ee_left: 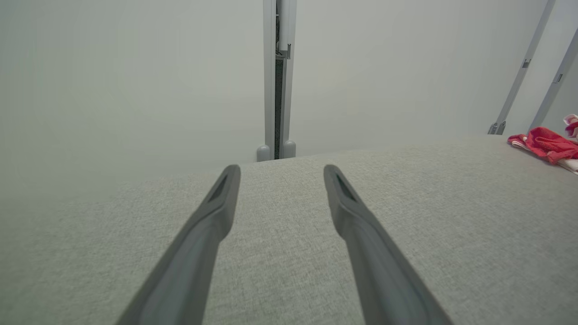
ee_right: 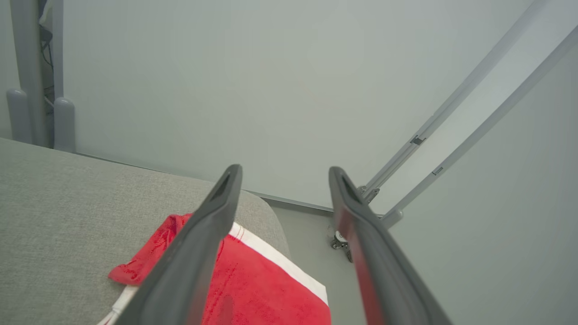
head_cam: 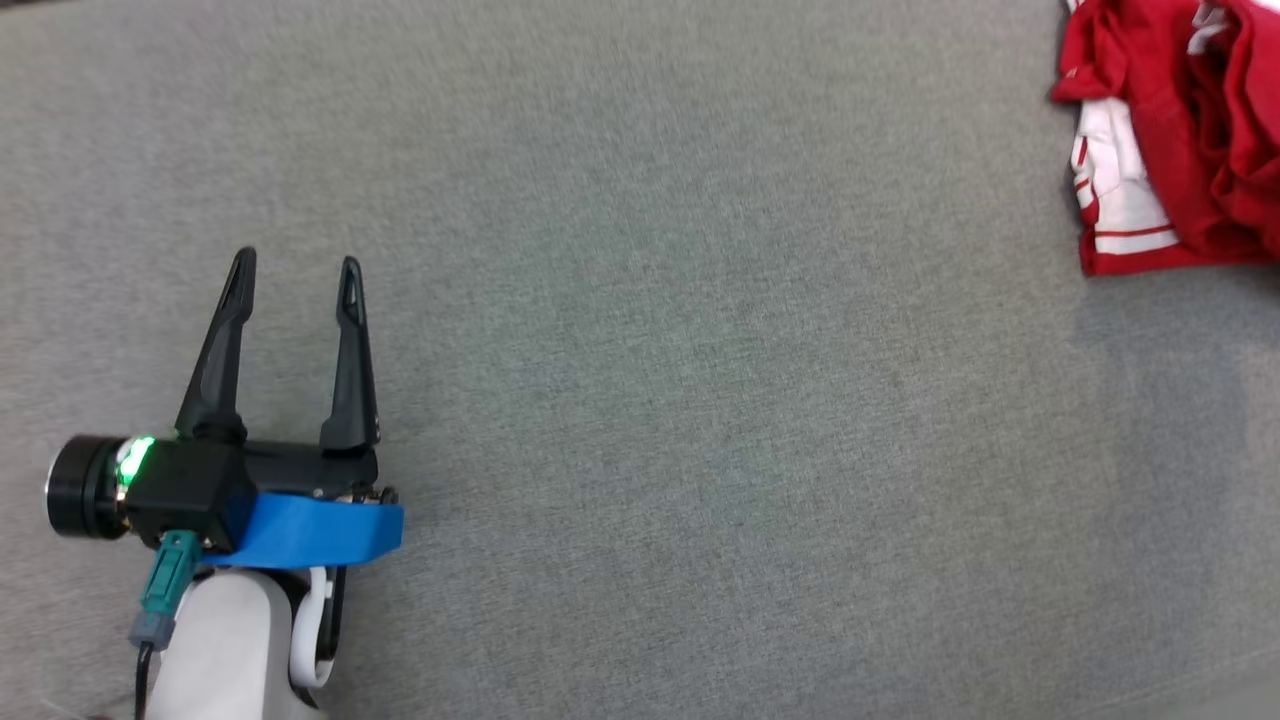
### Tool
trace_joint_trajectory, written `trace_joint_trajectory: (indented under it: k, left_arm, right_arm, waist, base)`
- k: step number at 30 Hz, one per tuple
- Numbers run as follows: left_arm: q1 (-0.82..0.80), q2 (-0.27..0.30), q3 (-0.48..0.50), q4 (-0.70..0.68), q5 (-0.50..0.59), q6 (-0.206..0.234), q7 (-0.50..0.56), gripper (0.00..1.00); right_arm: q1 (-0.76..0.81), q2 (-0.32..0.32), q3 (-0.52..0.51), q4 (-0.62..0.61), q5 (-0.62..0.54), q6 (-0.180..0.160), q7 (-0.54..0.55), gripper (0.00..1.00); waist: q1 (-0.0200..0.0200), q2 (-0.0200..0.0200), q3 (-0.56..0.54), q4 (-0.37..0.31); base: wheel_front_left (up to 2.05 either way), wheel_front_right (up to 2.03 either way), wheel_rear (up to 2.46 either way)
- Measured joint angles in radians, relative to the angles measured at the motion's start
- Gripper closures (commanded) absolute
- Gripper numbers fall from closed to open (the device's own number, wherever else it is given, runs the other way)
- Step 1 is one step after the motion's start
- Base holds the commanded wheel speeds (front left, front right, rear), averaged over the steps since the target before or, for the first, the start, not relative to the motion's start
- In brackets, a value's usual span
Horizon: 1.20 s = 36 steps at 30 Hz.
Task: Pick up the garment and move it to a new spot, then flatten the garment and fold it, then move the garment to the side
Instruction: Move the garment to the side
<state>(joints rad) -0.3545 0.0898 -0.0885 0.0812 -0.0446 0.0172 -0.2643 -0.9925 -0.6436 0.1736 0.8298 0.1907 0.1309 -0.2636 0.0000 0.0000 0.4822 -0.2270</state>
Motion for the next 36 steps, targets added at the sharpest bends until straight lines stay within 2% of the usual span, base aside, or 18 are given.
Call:
trace_joint_trajectory:
  k: [8,15,25,36]
  left_arm:
    - [0.074,-0.01,0.026,0.013,-0.026,0.004,0.0,0.0]
    - [0.128,-0.021,0.045,0.028,-0.043,0.002,0.0,0.0]
    - [0.177,-0.034,0.048,0.059,-0.062,-0.002,0.0,0.0]
    - [0.223,-0.039,0.053,0.077,-0.077,-0.007,0.0,0.0]
  right_arm:
    - [0.2,0.175,-0.028,-0.251,-0.058,0.0,0.0,0.0]
    - [0.369,0.289,-0.003,-0.396,-0.049,0.0,0.0,0.0]
    - [0.609,0.383,-0.058,-0.519,0.005,0.0,0.0,0.0]
    - [0.808,0.487,-0.115,-0.613,0.011,0.0,0.0,0.0]
  waist:
    - [-0.0001,0.0,-0.12,0.046]
    - [-0.0002,0.0,-0.213,0.102]
    - [-0.0002,0.0,-0.307,0.159]
    - [-0.0003,0.0,-0.369,0.173]
  base:
    - [0.0,0.0,0.0]
    - [0.0,0.0,0.0]
    - [0.0,0.0,0.0]
    - [0.0,0.0,0.0]
